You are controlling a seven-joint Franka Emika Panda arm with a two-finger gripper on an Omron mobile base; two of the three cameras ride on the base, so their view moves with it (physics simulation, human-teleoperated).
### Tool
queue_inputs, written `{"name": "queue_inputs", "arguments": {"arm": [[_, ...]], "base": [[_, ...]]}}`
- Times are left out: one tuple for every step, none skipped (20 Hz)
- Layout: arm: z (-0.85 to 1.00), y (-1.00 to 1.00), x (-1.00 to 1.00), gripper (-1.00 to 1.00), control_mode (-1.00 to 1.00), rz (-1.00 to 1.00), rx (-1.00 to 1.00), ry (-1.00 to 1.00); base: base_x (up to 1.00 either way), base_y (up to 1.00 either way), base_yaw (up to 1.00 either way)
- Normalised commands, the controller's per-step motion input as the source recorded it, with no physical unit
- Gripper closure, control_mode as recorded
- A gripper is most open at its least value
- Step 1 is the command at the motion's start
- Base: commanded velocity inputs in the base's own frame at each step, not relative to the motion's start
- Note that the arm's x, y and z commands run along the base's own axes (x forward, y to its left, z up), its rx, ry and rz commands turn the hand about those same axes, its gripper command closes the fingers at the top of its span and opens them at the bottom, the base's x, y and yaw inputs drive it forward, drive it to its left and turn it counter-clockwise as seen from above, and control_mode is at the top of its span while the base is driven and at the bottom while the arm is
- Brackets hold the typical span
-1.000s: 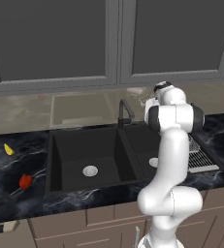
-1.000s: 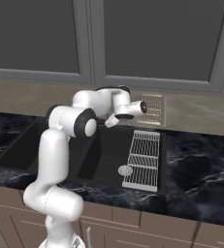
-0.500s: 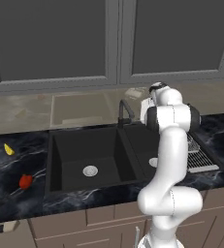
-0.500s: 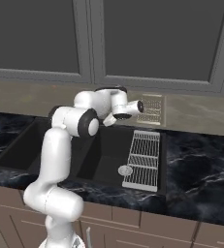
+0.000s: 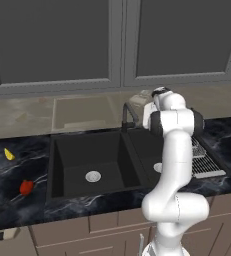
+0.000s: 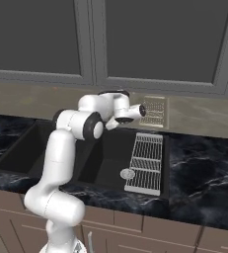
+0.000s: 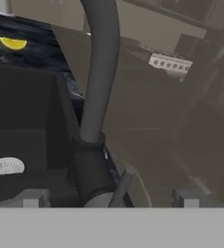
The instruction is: Turn on the sink faucet. Then move the bell pepper from the counter to the sink. Turn off the sink. Move the vegetable from the sink to the pot next to the stove. Finally move the pot to the rear left burner.
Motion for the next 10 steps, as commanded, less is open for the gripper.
{"name": "queue_inputs", "arguments": {"arm": [[-0.14,0.00,0.14,-1.00,-1.00,0.00,0.00,-0.03],[-0.12,0.00,0.15,-1.00,-1.00,0.00,0.00,-0.03],[-0.11,0.00,0.16,-1.00,-1.00,0.00,0.00,-0.02],[-0.09,0.00,0.16,-1.00,-1.00,0.00,0.00,-0.02],[-0.09,0.00,0.13,-1.00,-1.00,0.00,0.00,-0.02],[-0.10,0.00,0.13,-1.00,-1.00,0.00,0.00,-0.01],[-0.06,0.02,0.12,-1.00,-1.00,0.00,0.00,0.00],[-0.05,0.03,0.11,-1.00,-1.00,0.00,0.00,0.00],[-0.06,0.03,0.11,-1.00,-1.00,0.00,0.00,0.00],[-0.04,0.02,0.09,-1.00,-1.00,0.00,0.00,0.00]], "base": [[0.00,0.00,0.00],[0.00,0.00,0.00],[0.00,0.00,0.00],[0.00,0.00,0.00],[0.00,0.00,0.00],[0.00,0.00,0.00],[0.00,0.00,0.00],[0.00,0.00,0.00],[0.00,0.00,0.00],[0.00,0.00,0.00]]}}
